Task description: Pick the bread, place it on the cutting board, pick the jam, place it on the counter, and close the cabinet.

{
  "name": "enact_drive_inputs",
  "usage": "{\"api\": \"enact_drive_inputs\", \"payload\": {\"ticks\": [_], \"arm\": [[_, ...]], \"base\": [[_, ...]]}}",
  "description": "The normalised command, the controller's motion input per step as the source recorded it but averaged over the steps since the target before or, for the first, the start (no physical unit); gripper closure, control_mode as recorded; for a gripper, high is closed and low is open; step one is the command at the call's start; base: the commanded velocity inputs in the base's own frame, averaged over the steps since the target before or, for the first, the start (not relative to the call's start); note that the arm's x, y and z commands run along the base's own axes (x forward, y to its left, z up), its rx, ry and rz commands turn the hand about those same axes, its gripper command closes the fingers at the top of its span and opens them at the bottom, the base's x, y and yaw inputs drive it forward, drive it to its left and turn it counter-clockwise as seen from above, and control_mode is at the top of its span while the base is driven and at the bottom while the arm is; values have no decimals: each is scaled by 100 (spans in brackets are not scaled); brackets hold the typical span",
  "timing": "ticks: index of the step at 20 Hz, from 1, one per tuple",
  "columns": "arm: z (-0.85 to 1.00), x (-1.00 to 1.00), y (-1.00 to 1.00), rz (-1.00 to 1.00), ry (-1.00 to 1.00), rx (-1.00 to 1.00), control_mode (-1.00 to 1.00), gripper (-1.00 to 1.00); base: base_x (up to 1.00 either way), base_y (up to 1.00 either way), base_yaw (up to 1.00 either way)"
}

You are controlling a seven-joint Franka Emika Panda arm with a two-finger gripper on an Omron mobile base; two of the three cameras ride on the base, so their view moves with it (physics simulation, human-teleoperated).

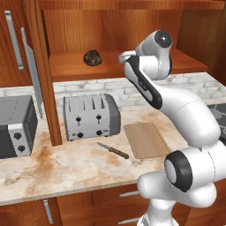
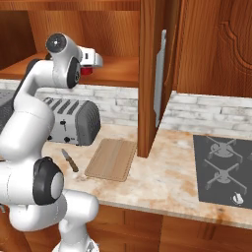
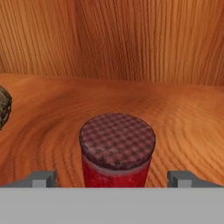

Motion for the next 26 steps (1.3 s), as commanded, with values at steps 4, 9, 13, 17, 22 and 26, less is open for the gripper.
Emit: {"api": "enact_drive_inputs", "payload": {"ticks": [4, 9, 13, 17, 22, 26], "arm": [[0, 18, 0, 0, 0, 0, -100, -100], [-1, 6, 0, 0, 0, 0, -100, -100], [-3, 0, 0, 0, 0, 0, -100, -100], [-6, 0, 0, 0, 0, 0, -100, -100], [-6, 4, 0, 0, 0, 0, -100, 100], [-2, 10, 0, 0, 0, 0, -100, 100]], "base": [[0, 0, 0], [0, 0, 0], [0, 0, 0], [0, 0, 0], [0, 0, 0], [0, 0, 0]]}}
